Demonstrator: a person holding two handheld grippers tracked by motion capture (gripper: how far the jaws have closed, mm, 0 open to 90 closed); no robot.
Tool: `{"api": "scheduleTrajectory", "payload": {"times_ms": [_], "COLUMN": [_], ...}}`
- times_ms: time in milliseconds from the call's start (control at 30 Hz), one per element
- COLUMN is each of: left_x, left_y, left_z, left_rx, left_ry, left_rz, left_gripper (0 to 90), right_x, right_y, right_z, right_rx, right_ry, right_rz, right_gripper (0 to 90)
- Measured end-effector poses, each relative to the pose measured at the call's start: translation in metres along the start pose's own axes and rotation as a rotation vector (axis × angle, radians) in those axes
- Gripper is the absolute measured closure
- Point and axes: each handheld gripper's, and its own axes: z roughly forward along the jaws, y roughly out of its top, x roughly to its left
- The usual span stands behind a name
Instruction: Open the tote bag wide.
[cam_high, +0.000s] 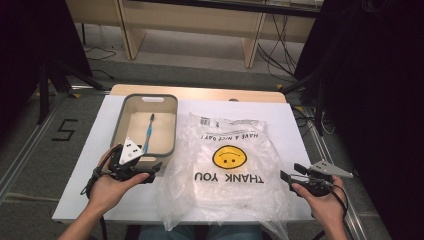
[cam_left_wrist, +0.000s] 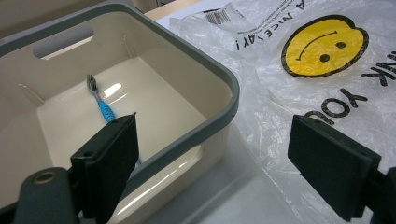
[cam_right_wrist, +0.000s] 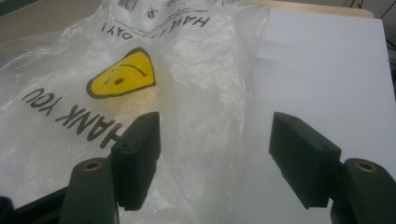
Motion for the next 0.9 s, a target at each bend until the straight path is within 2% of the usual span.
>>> {"api": "scheduleTrajectory", "payload": {"times_ms": [233, 367, 500, 533, 633, 767, 833, 900], "left_x": [-0.003, -0.011, -0.022, -0.025, -0.03, -0.034, -0.037, -0.039], "left_y": [-0.001, -0.002, -0.002, -0.003, -0.003, -0.003, -0.003, -0.002], "left_z": [0.0, 0.0, 0.003, 0.004, 0.008, 0.013, 0.016, 0.02], "left_rx": [0.015, 0.039, 0.075, 0.08, 0.101, 0.117, 0.13, 0.163], "left_ry": [-0.013, -0.034, -0.076, -0.084, -0.114, -0.172, -0.173, -0.168], "left_rz": [0.007, 0.002, 0.013, 0.009, 0.0, -0.024, -0.02, -0.012], "left_gripper": [16.2, 17.5, 17.7, 17.9, 17.8, 17.8, 17.8, 17.7], "right_x": [0.001, 0.001, 0.0, -0.001, -0.001, -0.002, -0.002, -0.003], "right_y": [0.001, 0.001, 0.001, 0.0, -0.001, -0.003, -0.004, -0.006], "right_z": [0.0, 0.002, 0.004, 0.005, 0.008, 0.015, 0.016, 0.019], "right_rx": [0.007, 0.025, 0.054, 0.081, 0.104, 0.159, 0.164, 0.182], "right_ry": [-0.009, -0.017, -0.029, -0.033, -0.04, -0.051, -0.053, -0.06], "right_rz": [0.004, 0.007, 0.013, 0.019, 0.029, 0.047, 0.05, 0.06], "right_gripper": [34.8, 35.1, 35.3, 35.2, 35.2, 35.6, 35.8, 37.8]}}
